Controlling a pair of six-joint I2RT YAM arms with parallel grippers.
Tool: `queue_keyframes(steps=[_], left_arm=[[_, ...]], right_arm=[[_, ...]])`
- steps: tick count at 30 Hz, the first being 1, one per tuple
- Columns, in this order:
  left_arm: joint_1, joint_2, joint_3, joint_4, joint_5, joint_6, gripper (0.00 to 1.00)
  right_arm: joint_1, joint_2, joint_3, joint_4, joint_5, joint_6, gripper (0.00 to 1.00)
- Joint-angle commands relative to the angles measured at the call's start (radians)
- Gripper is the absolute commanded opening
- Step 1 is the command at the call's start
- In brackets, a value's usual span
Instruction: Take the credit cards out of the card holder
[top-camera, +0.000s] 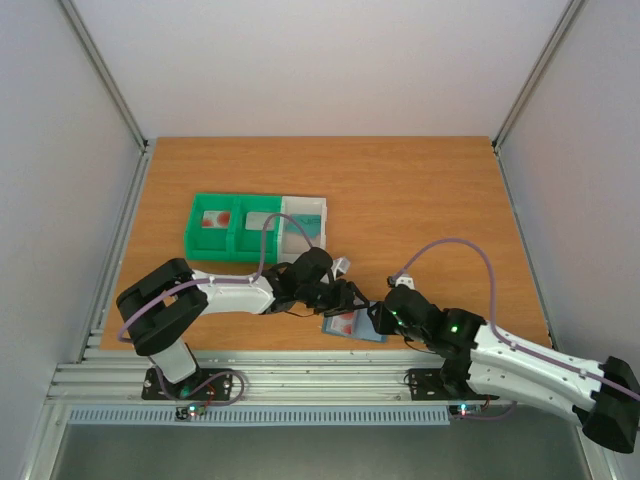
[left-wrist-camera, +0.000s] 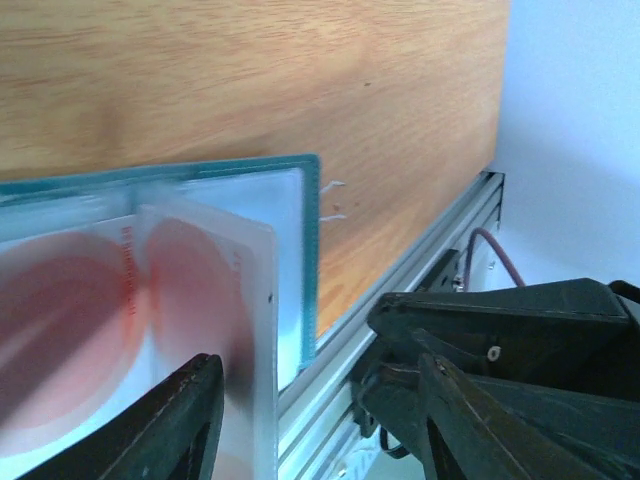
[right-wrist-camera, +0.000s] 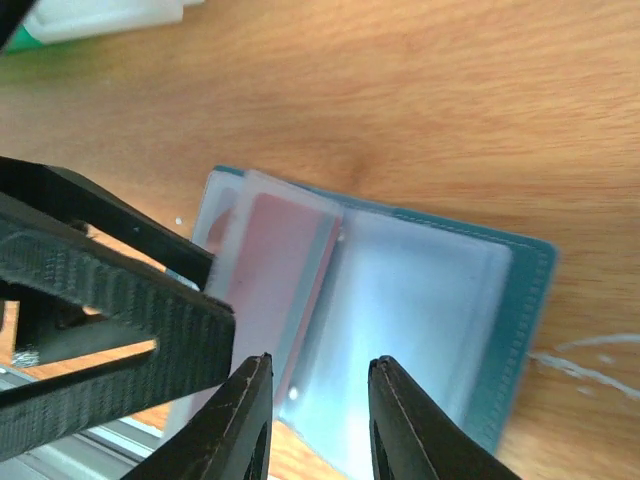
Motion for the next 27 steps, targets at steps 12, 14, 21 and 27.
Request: queue_keyframes(steps=[12, 14, 21, 27], left_arm=[[-0.011, 0.052, 0.029, 0.082, -0.010, -0.006, 0.44], [0.001, 0.038, 0.011, 0.052, -0.034, -0.001, 0.42], [0.037, 0.034, -0.052, 0.051, -0.042, 0.005, 0.41], [0.055, 0.032, -0.103, 0.048, -0.058, 0.003, 0.37]], right_arm=[[-0.003, -0.163, 0.114, -0.293, 0.037, 0.006, 0.31], [-0.003, -0.122, 0.104, -0.265, 0.034, 0.003, 0.29], [-0.006, 0.059, 0.058, -0.095, 0.015, -0.006, 0.23], [-0.028, 0.221, 0.039, -0.028, 0.026, -0.012, 0.17]])
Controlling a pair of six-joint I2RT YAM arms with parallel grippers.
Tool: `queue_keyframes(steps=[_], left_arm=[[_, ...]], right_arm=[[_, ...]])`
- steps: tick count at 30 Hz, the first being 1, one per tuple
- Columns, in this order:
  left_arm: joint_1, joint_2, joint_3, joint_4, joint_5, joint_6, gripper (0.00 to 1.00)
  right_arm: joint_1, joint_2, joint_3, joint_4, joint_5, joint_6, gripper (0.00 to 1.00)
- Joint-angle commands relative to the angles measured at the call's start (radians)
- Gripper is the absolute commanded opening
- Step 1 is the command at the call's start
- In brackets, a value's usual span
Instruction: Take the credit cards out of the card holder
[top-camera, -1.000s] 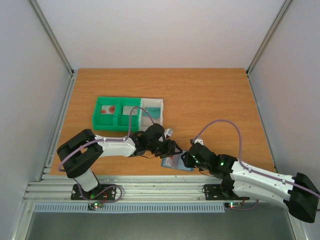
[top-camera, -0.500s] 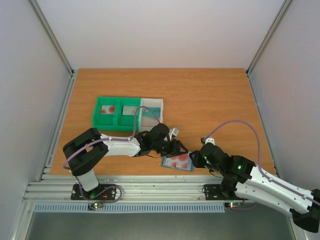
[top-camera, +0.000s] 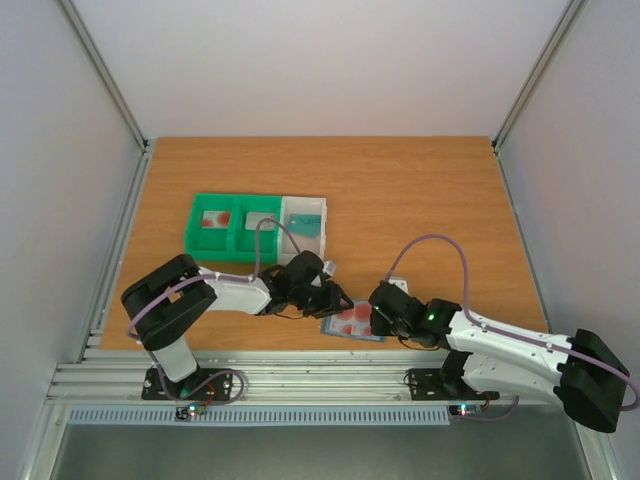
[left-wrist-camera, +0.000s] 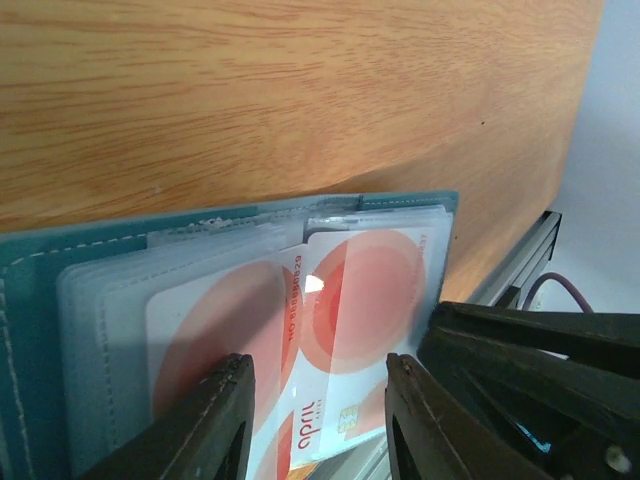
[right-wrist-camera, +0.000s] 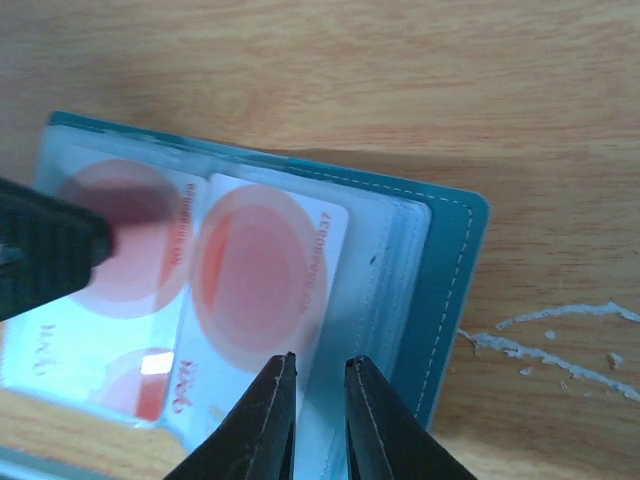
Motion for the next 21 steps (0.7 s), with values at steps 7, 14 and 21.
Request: queue_keyframes(steps=[7, 14, 21], left_arm=[[0.009, -0.007, -0.025, -0.007, -0.033, 0.006, 0.34], [-0.004, 0.008, -0.006, 0.000, -0.026, 0.004, 0.35], [-0.014, 0.037, 0.014, 0.023, -0.018, -0.008, 0.28]], right_arm=[[-0.010, 0.117, -0.077, 0.097, 0.035, 0.044, 0.12], [-0.011, 0.152, -0.093, 0.121, 0.046, 0.059, 0.10], [-0.010, 0.151, -0.091, 0.122, 0.042, 0.061, 0.10]])
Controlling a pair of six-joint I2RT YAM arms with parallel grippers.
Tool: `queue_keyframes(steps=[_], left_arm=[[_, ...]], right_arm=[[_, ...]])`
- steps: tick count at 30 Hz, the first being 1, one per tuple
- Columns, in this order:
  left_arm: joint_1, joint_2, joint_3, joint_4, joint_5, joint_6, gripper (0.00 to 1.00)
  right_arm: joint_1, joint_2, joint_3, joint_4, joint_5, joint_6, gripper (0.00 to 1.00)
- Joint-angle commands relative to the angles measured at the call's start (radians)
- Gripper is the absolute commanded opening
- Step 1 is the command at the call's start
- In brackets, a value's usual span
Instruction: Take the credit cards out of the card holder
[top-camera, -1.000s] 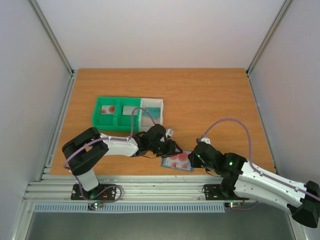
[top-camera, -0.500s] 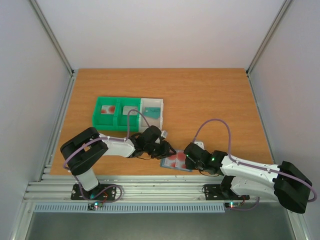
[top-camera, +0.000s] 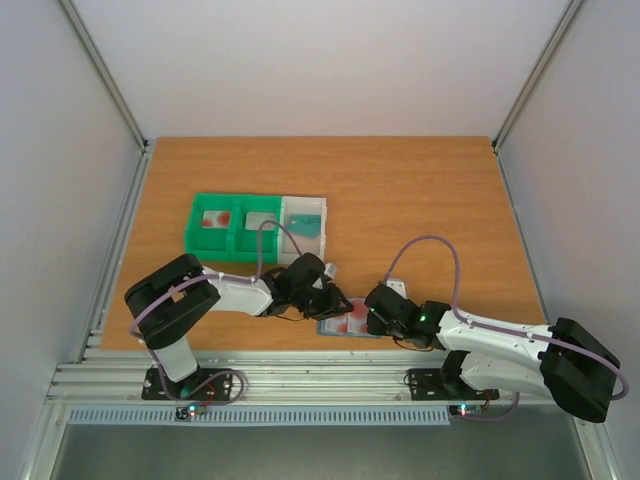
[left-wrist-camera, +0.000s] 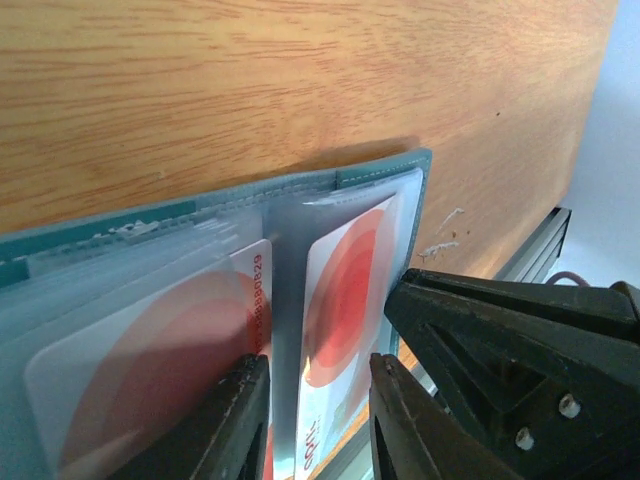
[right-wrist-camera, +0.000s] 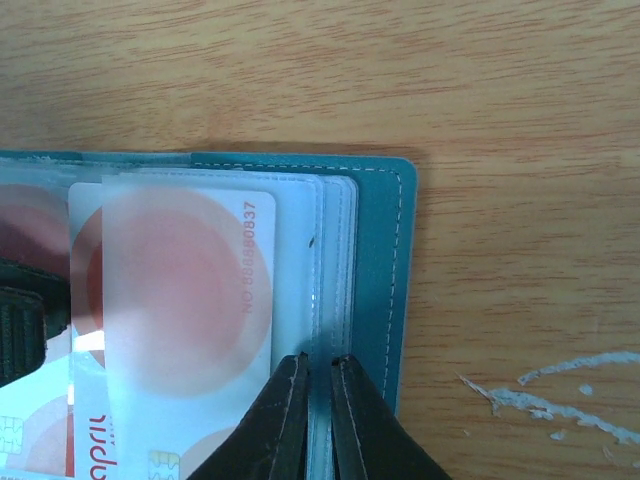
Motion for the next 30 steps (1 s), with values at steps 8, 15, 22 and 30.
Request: queue_keyframes(steps=[8, 15, 22, 30], left_arm=[[-0.006, 0.054, 0.031, 0.045, -0.004, 0.000, 0.10], [-0.004, 0.078, 0.003, 0.170, 0.028, -0.050, 0.01], [0.013, 0.020, -0.024, 0.142, 0.025, -0.040, 0.00], [0.049, -0.157, -0.023, -0.142, -0.034, 0.073, 0.00]], right_arm=[[-0.006, 0.016, -0.030, -0.040, 0.008, 0.017, 0.11], [-0.005, 0.017, -0.037, -0.029, -0.004, 0.023, 0.11], [-0.005, -0.025, -0.008, -0.083, 0.027, 0.004, 0.13], [-0.006, -0.127, 0.133, -0.240, 0.050, -0.086, 0.20]])
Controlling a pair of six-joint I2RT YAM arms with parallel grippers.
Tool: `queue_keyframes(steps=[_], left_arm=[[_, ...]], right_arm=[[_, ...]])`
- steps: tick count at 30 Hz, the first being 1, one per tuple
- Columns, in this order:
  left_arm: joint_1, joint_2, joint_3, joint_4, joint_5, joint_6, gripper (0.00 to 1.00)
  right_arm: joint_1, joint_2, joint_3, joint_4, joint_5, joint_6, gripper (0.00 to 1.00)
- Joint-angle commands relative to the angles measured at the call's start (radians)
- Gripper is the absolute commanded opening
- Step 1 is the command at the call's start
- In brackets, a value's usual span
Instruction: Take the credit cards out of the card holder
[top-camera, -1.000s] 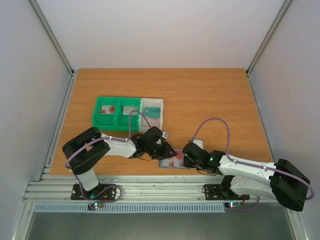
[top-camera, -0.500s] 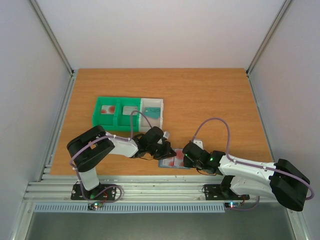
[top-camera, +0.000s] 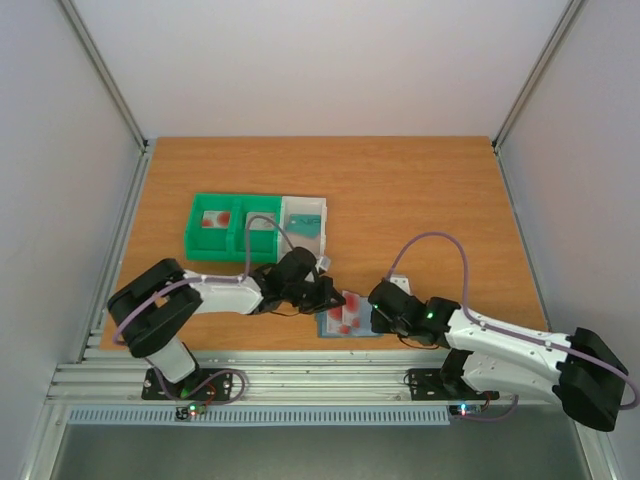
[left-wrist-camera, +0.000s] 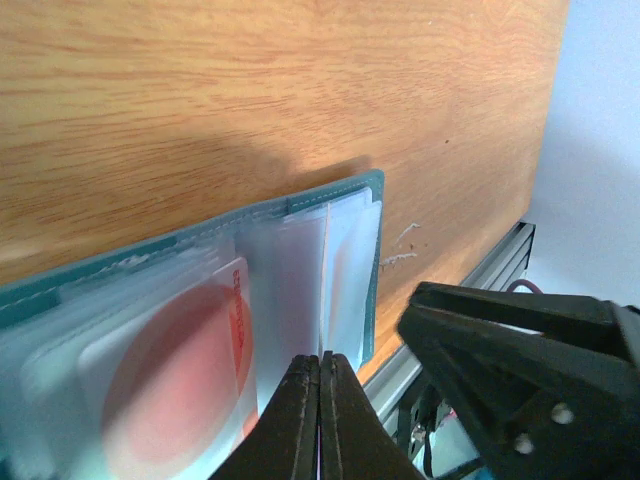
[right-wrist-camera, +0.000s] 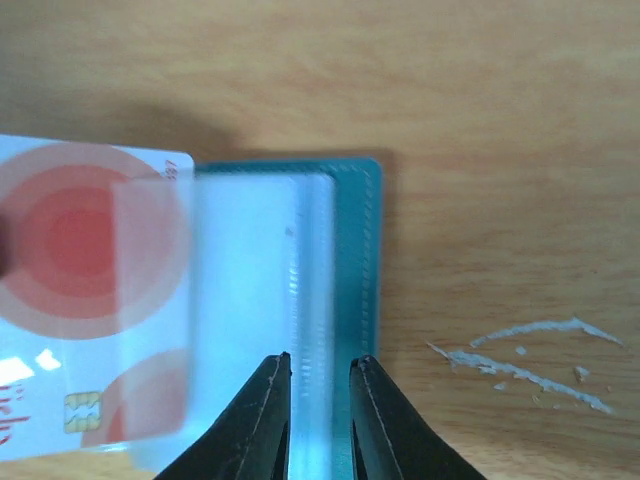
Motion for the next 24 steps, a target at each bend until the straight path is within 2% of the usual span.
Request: queue_keyframes(steps=[1, 6, 11, 15, 17, 21, 24], left_arm=[[0.018, -0.131, 0.004, -0.211, -0.057, 0.107, 0.01], [0.030, -0.249, 0.012, -0.364, -0.067, 0.182, 0.01], [0.037, -0.354, 0.025, -0.431, 0.055, 0.284, 0.00], [0.037, -0.452, 0.041, -0.528, 0.145, 0.371, 0.00], [0.036, -0.496, 0.054, -0.585, 0.184, 0.411, 0.00], [0.035, -0.558, 0.059, -0.602, 0.307, 0.471, 0.01], [0.020, -0.587, 0.060, -0.599, 0.340, 0.479, 0.00]], right_arm=[[-0.005, -0.089, 0.103, -0.121, 0.034, -0.074, 0.20], [-0.005, -0.182, 0.200, -0.163, -0.056, -0.218, 0.24], [-0.006, -0.271, 0.331, -0.246, -0.149, -0.409, 0.28], [-0.005, -0.325, 0.420, -0.312, -0.308, -0.523, 0.30], [-0.006, -0.326, 0.462, -0.347, -0.379, -0.538, 0.30], [-0.005, -0.285, 0.497, -0.368, -0.488, -0.518, 0.34], [-0.006, -0.242, 0.494, -0.333, -0.585, -0.509, 0.41]])
